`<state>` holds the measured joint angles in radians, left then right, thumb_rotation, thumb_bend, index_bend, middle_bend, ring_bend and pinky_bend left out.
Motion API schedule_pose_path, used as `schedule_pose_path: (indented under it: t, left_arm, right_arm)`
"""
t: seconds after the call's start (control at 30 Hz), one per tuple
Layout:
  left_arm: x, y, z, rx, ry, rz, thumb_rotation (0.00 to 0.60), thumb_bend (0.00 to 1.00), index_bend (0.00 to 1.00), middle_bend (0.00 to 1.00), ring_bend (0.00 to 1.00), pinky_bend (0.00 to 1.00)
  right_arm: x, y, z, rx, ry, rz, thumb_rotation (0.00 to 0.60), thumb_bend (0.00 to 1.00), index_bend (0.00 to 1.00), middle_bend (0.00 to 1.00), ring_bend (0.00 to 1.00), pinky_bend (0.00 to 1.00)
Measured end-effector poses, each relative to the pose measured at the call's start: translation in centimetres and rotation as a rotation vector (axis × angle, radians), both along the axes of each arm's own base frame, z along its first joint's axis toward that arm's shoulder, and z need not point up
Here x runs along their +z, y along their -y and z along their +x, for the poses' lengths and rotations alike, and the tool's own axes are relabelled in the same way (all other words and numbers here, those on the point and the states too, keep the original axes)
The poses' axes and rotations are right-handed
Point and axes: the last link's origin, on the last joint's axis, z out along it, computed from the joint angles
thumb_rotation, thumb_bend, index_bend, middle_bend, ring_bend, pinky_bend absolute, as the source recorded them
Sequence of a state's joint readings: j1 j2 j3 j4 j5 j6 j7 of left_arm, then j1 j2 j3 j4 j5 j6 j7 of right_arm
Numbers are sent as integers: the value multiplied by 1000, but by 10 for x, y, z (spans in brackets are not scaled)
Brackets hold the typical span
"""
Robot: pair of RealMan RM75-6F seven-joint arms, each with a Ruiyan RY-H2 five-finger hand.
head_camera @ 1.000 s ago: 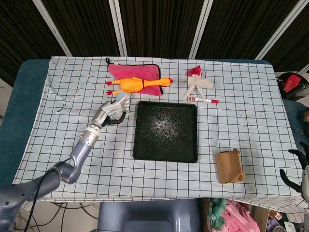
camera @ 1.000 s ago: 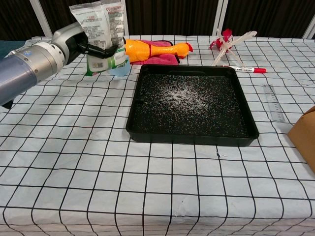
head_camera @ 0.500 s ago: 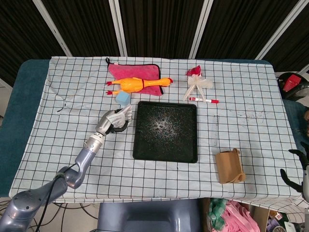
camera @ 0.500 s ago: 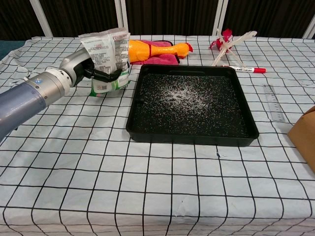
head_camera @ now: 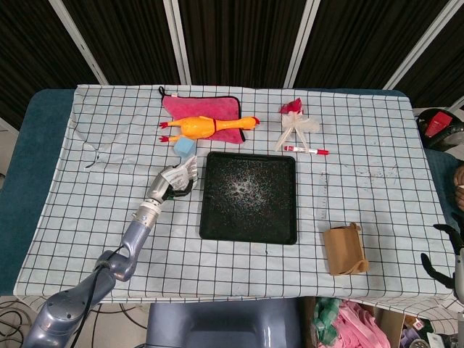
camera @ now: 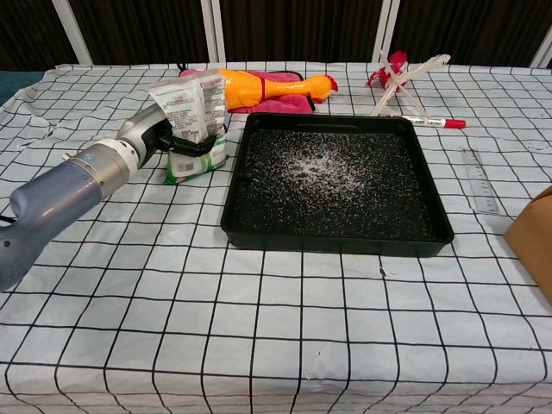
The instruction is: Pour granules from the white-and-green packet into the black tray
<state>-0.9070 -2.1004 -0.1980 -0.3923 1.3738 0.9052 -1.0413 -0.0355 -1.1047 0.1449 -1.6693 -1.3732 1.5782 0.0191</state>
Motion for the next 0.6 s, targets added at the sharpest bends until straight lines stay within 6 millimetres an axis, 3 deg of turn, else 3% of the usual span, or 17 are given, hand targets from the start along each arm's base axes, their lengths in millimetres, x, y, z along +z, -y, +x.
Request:
schedule_pose_path:
  t: [0.37, 0.6]
  left_arm:
    - [-4, -6, 17, -18, 37, 23, 600, 617, 496, 501, 323, 435]
    - [-6, -6, 18, -25, 16, 17, 600, 589, 491, 487, 308, 429]
  right_arm:
    - [0, 0, -1, -3, 2, -4, 600, 246, 299, 86, 145, 292]
    - [1, 0, -1, -6, 4, -6, 600, 246, 299, 86, 145, 291]
